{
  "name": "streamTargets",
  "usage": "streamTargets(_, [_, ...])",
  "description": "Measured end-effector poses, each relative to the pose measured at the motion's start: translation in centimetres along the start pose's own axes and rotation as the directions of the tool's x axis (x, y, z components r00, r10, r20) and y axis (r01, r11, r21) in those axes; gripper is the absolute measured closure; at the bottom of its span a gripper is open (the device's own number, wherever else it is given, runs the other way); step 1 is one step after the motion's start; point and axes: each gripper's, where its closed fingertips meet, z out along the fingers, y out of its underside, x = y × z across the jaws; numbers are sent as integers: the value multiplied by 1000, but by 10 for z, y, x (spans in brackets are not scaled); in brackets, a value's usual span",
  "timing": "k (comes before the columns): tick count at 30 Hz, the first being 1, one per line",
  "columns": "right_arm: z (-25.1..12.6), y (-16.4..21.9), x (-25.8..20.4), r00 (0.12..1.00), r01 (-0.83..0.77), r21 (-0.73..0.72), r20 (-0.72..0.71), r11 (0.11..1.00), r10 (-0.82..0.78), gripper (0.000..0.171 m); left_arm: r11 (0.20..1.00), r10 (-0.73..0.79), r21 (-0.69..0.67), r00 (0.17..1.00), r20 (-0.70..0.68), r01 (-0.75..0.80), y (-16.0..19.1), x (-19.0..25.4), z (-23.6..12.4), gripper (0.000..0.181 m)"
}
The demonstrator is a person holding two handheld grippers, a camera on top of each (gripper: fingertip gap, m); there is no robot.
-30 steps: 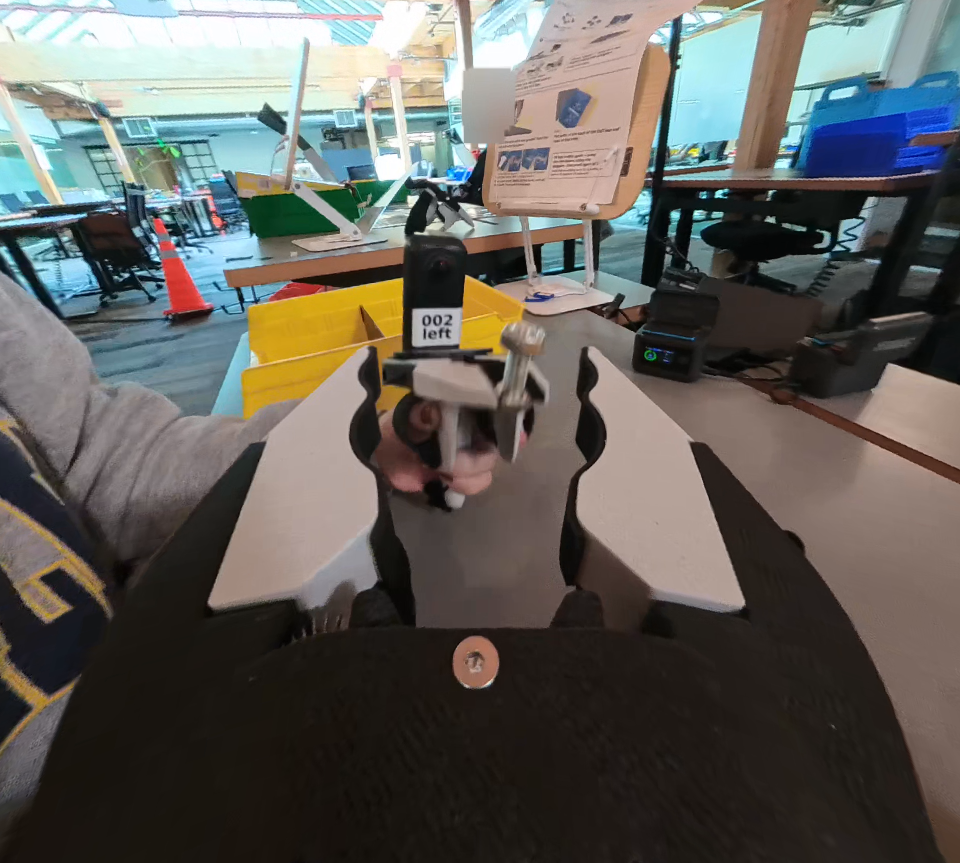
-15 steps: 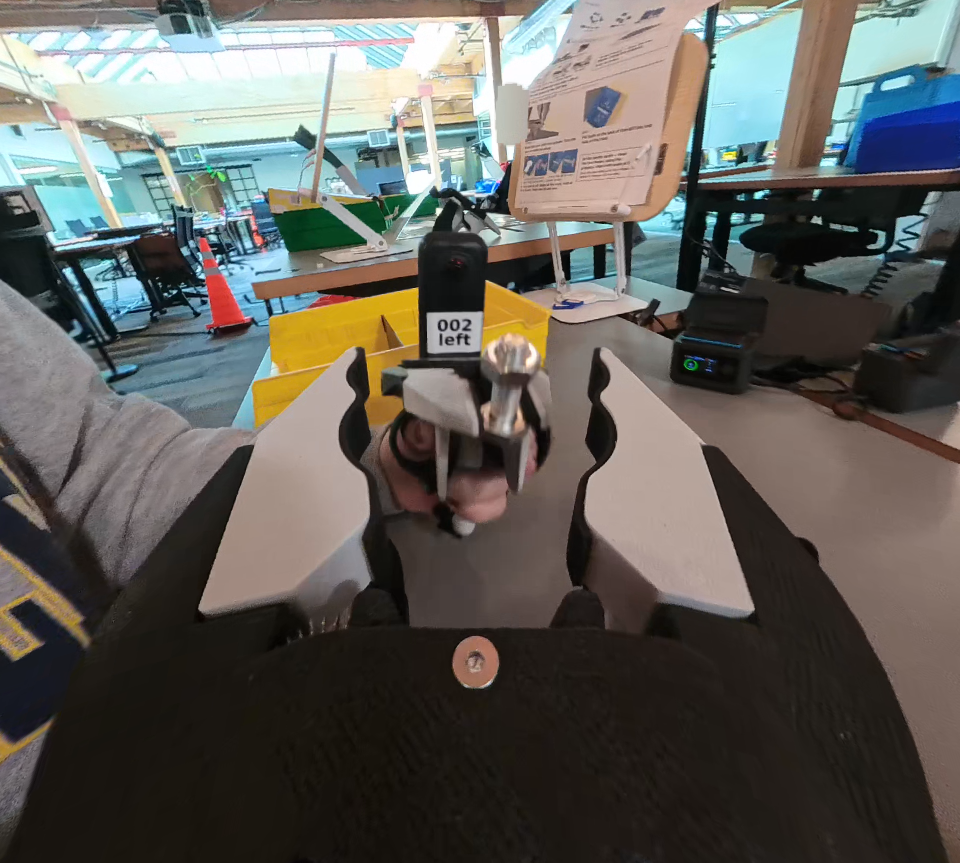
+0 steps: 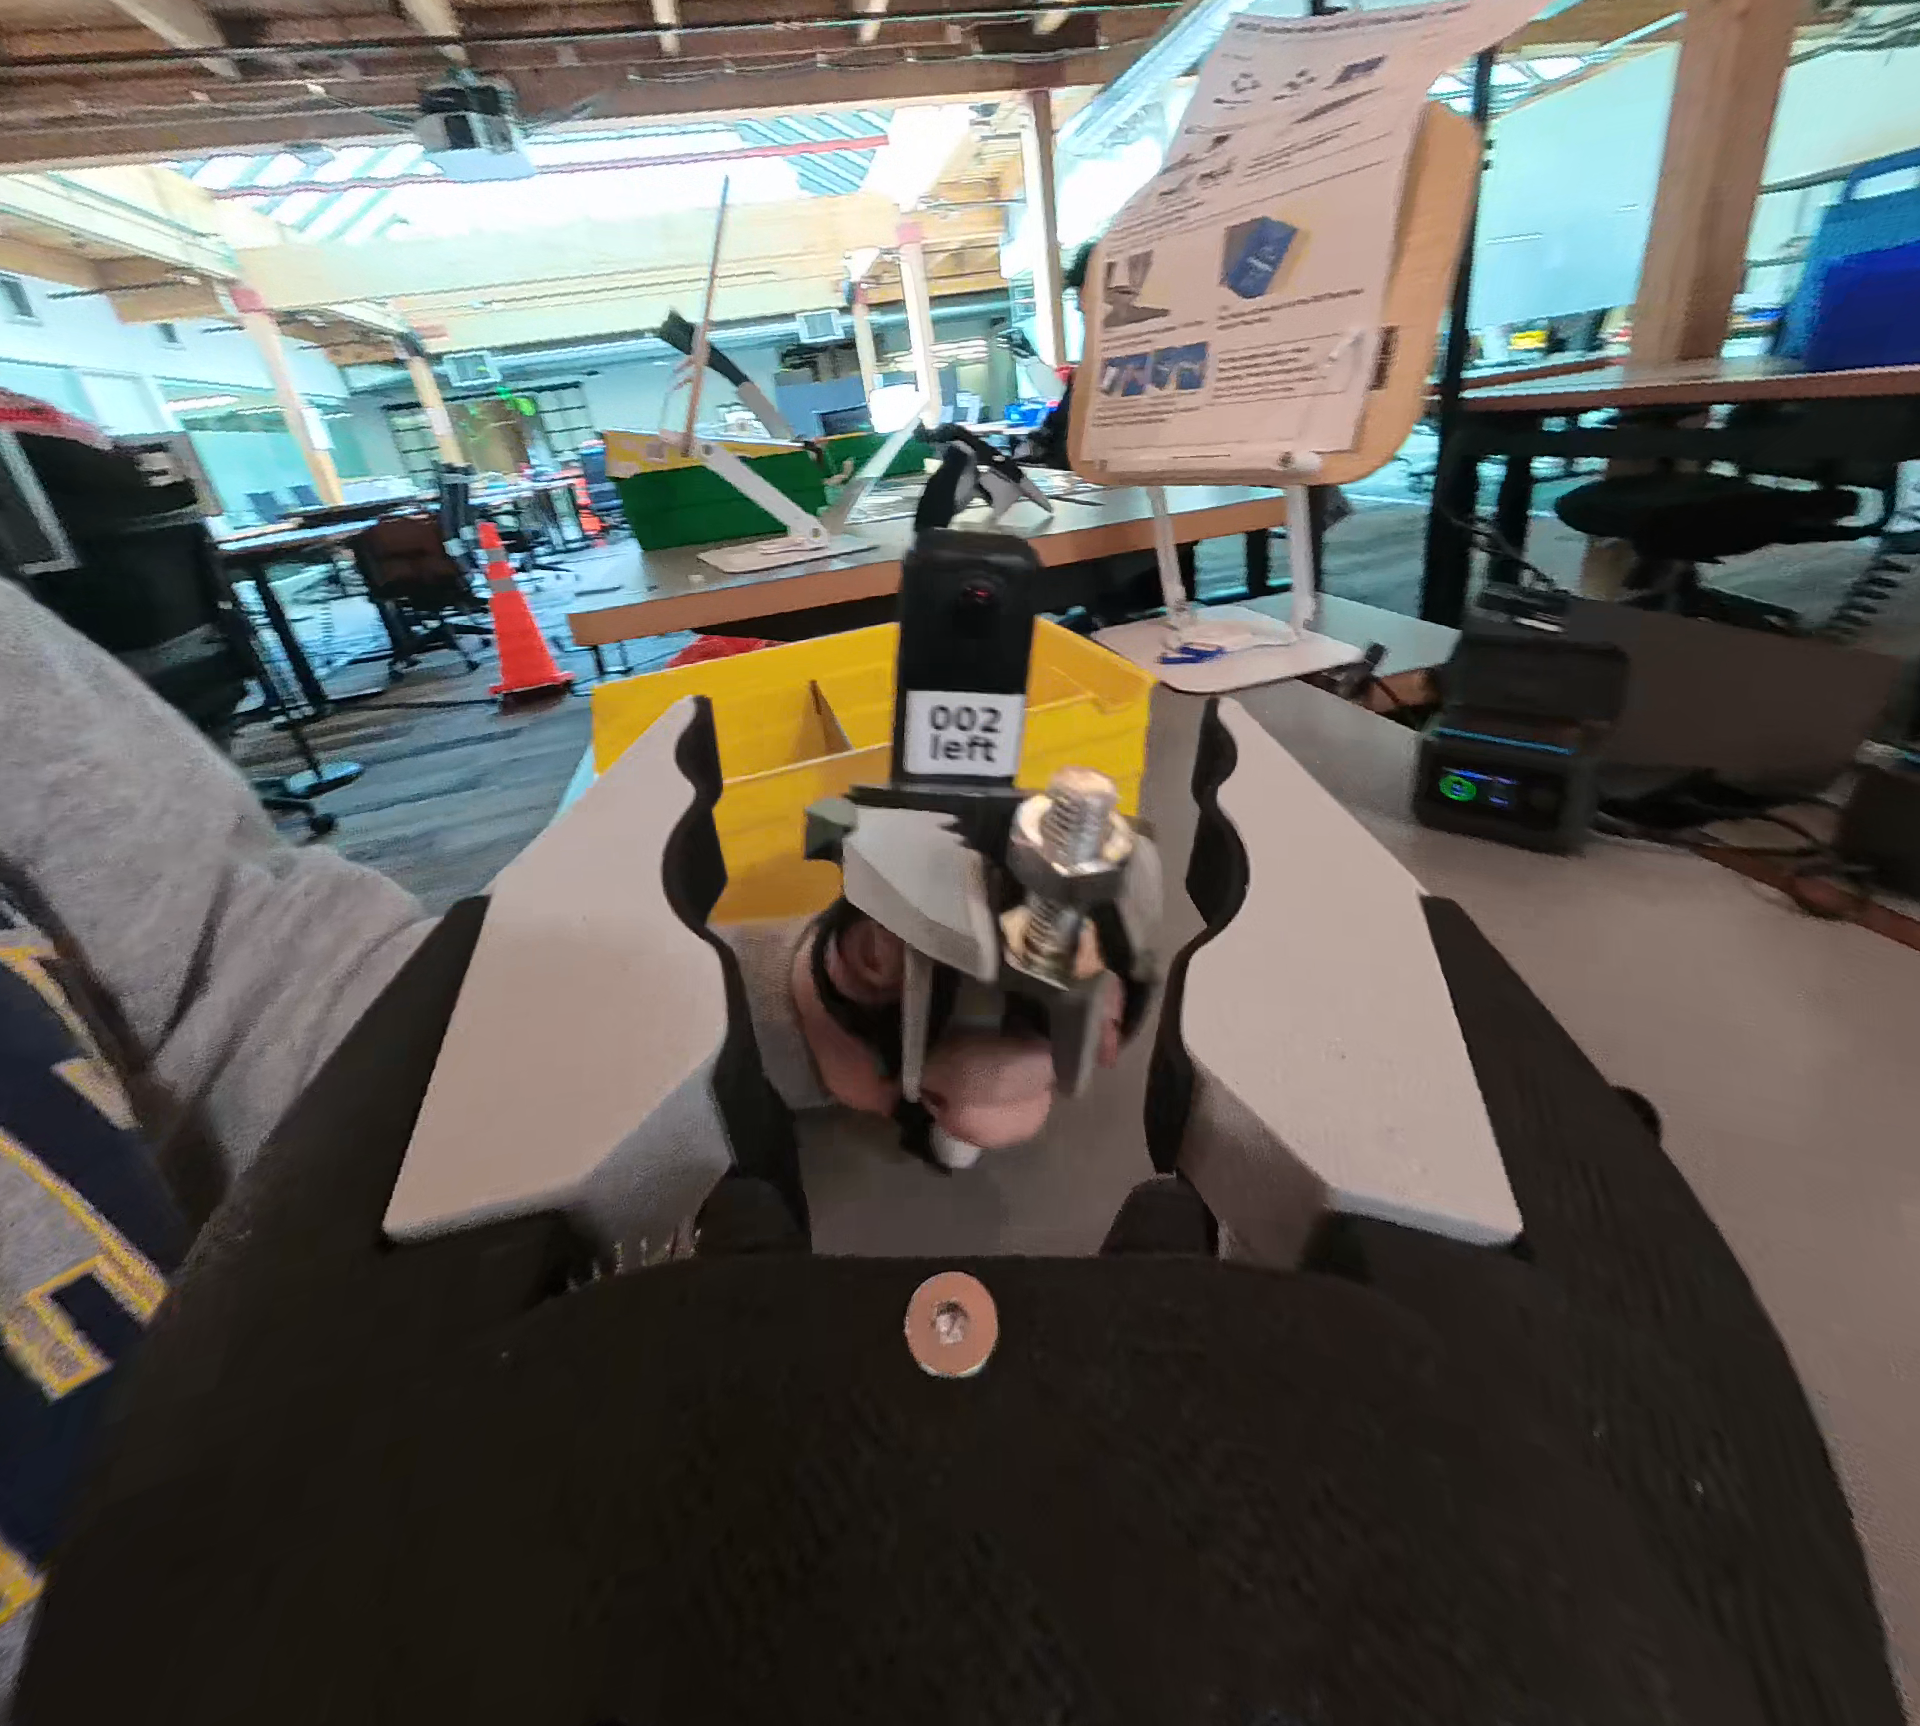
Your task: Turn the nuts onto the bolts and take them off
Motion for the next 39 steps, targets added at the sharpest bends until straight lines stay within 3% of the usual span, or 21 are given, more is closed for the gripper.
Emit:
streamTargets(4, [-16,4,-10,1000,-1,-23,-1,1000,1,74,996,48,67,991,122,-56,-20,-17,-22,166])
streamTargets(5, [-25,3,-9,1000,11,-11,-13,1000,-11,89,993,48,94,984,169,-64,-27,-24,-30,166])
streamTargets(6, [-31,-1,-4,998,15,20,-53,1000,-14,91,993,45,100,981,190,-65,-29,-27,-33,166])
streamTargets(9, [-26,-7,8,995,20,69,-96,997,-13,81,999,32,22,997,72,-34,-8,-11,-11,166])
streamTargets(13, [-4,-1,-6,1000,-8,33,-1,999,8,75,998,-65,8,995,-74,66,4,9,5,166])
streamTargets(15, [-3,6,-16,999,-11,-4,34,1000,12,82,997,-52,47,997,-53,54,-5,7,-1,167])
streamTargets(17, [-15,6,-20,1000,-9,-8,24,1000,9,71,995,-26,96,999,27,23,-18,-6,-17,167])
streamTargets(19, [-34,3,-26,999,15,10,38,1000,-15,106,992,-22,124,992,123,6,-27,-22,-34,166])
streamTargets(21, [-40,2,-8,998,-3,16,-59,1000,4,102,991,-23,131,994,108,9,-29,-21,-35,166])
streamTargets(23, [-39,-5,9,990,-59,50,-122,997,65,112,997,-11,81,998,55,6,-20,-10,-23,167])
streamTargets(31, [-25,3,13,989,-110,-38,-101,993,105,160,999,11,-31,1000,-19,-11,-1,3,-8,166])
streamTargets(35, [-35,4,14,985,-98,-92,-149,991,84,164,998,66,-14,998,-9,-66,1,5,-1,166])
streamTargets(37, [-50,-9,10,979,-64,-120,-200,991,39,164,992,122,30,987,104,-126,-3,-6,3,131])
streamTargets(39, [-82,-26,15,951,-20,-214,-305,977,-48,164,974,225,-24,939,259,-227,-1,-24,1,107])
